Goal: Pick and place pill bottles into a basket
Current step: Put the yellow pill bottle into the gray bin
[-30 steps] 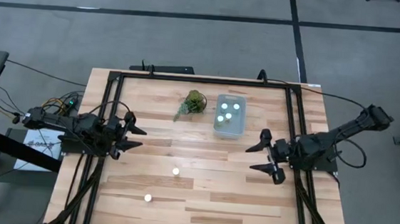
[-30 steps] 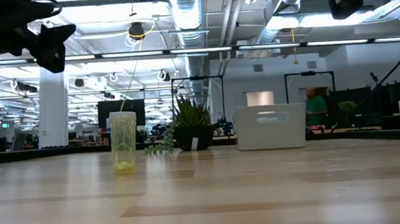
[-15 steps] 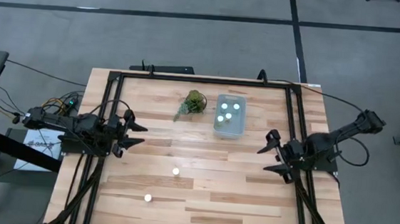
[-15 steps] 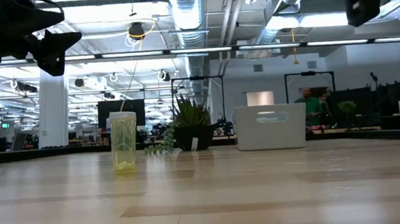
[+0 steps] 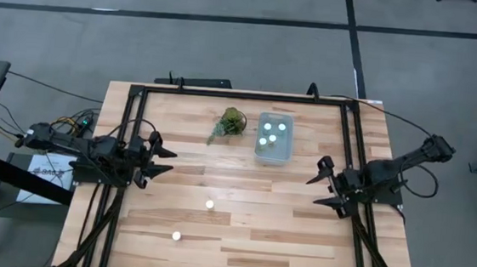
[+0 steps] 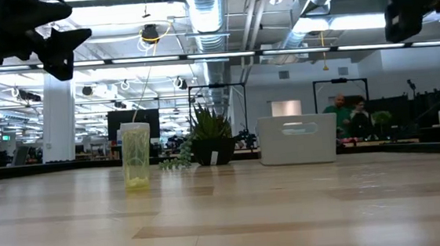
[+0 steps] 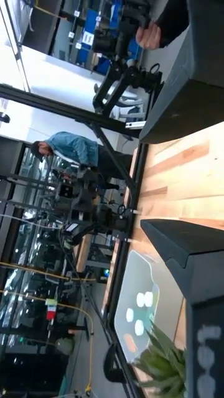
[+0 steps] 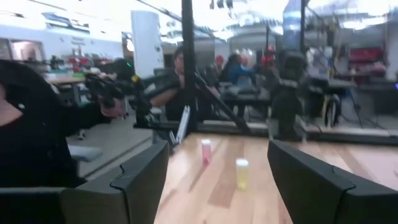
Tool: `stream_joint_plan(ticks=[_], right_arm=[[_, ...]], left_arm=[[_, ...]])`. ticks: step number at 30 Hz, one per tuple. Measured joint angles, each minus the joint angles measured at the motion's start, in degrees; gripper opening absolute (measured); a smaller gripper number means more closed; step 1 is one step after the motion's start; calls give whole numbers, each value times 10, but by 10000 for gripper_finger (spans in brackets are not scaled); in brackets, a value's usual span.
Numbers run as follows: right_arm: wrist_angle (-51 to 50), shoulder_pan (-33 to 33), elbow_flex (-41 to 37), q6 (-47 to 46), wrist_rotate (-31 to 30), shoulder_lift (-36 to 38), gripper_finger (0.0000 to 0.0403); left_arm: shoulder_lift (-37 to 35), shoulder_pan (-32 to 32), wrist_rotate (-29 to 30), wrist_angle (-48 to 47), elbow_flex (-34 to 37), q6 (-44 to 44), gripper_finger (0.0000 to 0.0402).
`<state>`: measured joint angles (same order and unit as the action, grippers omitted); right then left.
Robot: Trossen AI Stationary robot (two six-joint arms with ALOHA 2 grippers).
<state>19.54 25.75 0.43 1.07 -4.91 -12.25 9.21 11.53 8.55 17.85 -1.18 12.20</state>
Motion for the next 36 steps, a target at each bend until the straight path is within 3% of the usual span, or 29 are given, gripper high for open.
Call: stream_joint_plan(ticks=[7,13,23,31,36], right_arm=[[-68,-49,0,-43,-1,0,270],[-122,-74,0,-56,20,0,270],[-183,-75,-1,-86,20,-1,270],[-183,-75,-1,-86,20,0,270],[-183,-75,-1,-86,19,-1,270]], left_arm=[[161,54,86,26,-52,-6,199],[268,85,99,23,-137,-30,199],[425,119,92,-164,-263,113,199],[569,129,18,-200,-346,167,199],[647,129,-4,-301,-409,191,199]])
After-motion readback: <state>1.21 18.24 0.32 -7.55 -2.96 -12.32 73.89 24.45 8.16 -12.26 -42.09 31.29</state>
